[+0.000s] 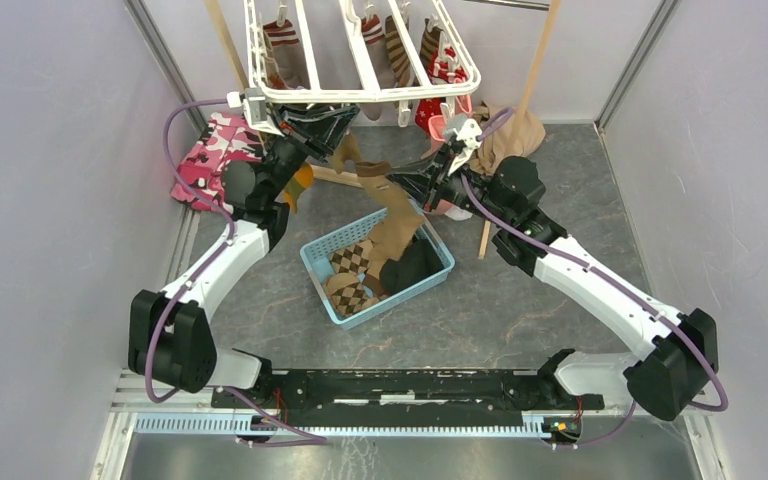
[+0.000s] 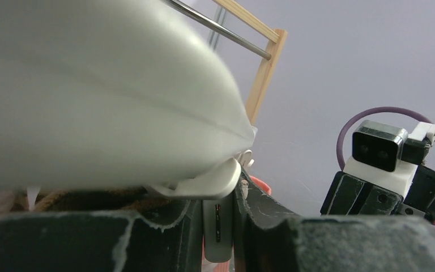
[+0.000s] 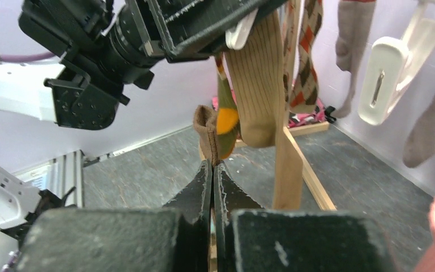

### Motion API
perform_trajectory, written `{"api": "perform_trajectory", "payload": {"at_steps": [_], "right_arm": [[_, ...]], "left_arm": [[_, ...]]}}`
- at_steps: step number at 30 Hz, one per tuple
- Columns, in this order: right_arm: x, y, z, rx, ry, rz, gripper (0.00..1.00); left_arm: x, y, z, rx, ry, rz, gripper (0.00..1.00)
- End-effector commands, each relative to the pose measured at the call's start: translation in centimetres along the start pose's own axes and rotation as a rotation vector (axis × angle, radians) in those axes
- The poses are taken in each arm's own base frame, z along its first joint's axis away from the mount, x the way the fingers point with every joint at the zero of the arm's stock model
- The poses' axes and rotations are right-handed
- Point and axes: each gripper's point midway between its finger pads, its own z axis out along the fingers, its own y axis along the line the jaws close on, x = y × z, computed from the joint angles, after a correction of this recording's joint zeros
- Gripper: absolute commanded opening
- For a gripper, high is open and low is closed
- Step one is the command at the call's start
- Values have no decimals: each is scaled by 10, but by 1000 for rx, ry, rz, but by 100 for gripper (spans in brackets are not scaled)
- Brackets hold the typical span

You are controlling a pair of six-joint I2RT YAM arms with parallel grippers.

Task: Clip the socks to the hanger
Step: Open the clamp at the hanger.

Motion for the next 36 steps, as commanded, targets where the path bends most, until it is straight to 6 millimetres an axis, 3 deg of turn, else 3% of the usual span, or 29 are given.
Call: {"api": "perform_trajectory", "payload": {"at_steps": [1, 10, 15, 21, 36], "right_arm": [[-42, 18, 17, -74, -112, 51, 0], [-38, 9, 28, -16, -85, 103, 0], [-31, 7, 26, -6, -71, 100, 0], [-27, 5, 24, 6, -61, 86, 0], [-27, 0, 18, 21, -59, 67, 0]], "left_arm": [[-34, -20, 8, -2, -64, -50, 2], [-33, -20, 8, -10, -58, -97, 4], [-30, -18, 7, -18, -48, -102, 29], [-27, -20, 5, -11, -36, -107, 49], [-29, -27, -3, 33, 11, -121, 61]]}}
